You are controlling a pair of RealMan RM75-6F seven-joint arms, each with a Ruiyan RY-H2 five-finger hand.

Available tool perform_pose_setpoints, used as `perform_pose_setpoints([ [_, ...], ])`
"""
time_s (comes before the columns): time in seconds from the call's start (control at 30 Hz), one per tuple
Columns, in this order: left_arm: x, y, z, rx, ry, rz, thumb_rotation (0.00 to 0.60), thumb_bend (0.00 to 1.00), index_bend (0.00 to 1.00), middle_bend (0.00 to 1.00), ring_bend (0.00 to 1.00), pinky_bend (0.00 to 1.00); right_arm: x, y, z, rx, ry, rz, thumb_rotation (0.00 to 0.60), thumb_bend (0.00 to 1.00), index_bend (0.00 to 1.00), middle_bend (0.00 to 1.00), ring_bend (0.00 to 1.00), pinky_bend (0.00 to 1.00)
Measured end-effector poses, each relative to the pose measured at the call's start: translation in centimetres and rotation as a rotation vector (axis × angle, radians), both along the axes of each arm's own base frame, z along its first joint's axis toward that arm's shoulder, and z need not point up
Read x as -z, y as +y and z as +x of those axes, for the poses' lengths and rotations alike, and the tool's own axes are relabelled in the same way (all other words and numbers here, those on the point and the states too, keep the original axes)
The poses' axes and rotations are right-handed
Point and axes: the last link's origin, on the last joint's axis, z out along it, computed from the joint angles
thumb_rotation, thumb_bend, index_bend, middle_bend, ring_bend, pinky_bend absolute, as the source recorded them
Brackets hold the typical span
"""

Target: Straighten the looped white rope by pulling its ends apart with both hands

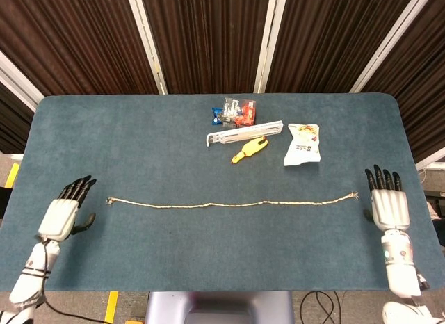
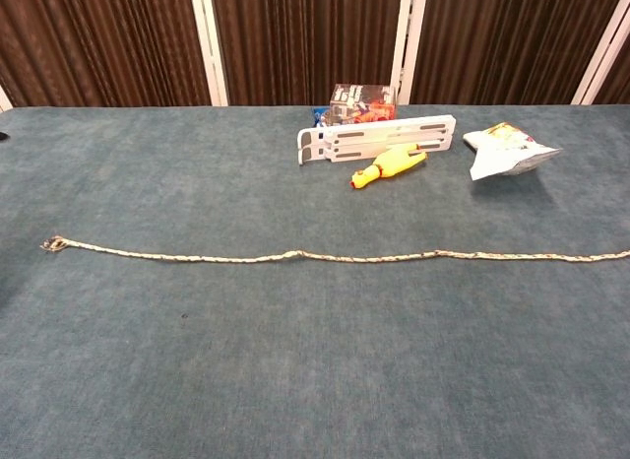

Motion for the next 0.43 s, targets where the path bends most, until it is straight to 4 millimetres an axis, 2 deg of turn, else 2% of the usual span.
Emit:
perform_pose_setpoints([
  [0.27, -5.1, -7.8, 1.1, 0.087, 0.035, 0.195, 0.600, 0.42, 0.00, 0.00, 0.00, 0.06, -2.6, 8.1, 2.6, -0.316, 0.002, -0.039, 0.600, 0.19, 0.00, 0.00, 0.00, 0.00],
  [0.33, -5.8, -9.0, 1.3, 0.094, 0.047, 0.205, 0.600, 0.42, 0.00, 0.00, 0.00, 0.05, -3.0, 9.1, 2.9, -0.343, -0.012, -0.037, 0.600, 0.19, 0.00, 0.00, 0.00, 0.00],
  [0.43, -5.8, -9.2, 1.0, 0.073, 0.074, 0.191, 0.600, 0.42, 0.00, 0.00, 0.00, 0.04, -3.5, 10.2, 2.4, -0.317, -0.026, -0.023, 0.600, 0.19, 0.00, 0.00, 0.00, 0.00],
])
